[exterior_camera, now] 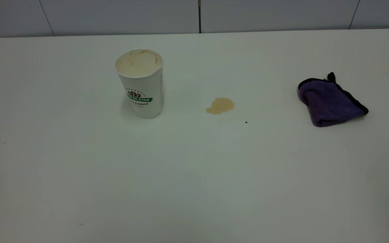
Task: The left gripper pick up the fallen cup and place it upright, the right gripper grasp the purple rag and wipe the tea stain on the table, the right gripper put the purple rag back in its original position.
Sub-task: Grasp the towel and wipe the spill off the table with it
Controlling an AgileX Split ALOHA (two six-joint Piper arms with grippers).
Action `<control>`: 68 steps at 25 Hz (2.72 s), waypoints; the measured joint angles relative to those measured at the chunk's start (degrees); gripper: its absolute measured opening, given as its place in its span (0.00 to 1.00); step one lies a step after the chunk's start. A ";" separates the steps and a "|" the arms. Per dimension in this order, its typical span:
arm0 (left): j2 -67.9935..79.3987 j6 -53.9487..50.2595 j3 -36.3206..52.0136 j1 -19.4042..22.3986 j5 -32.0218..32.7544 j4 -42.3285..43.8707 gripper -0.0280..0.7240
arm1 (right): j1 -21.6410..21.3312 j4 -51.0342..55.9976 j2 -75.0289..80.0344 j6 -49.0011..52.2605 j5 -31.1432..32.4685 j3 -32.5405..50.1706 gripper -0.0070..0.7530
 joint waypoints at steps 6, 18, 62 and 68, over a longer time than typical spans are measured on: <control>-4.39 0.00 0.00 1.33 0.63 0.00 0.70 | 0.00 0.00 0.00 0.00 0.00 0.00 0.56; -4.43 0.00 0.00 1.33 0.67 0.00 0.70 | 0.00 0.06 0.00 0.00 0.00 0.00 0.56; -4.43 0.13 0.00 1.33 0.75 0.00 0.70 | 0.00 22.87 100.57 -34.94 -41.60 -22.72 0.77; -4.43 0.08 0.00 1.33 0.75 0.00 0.70 | 0.00 20.47 115.68 -35.00 -41.71 -35.65 0.77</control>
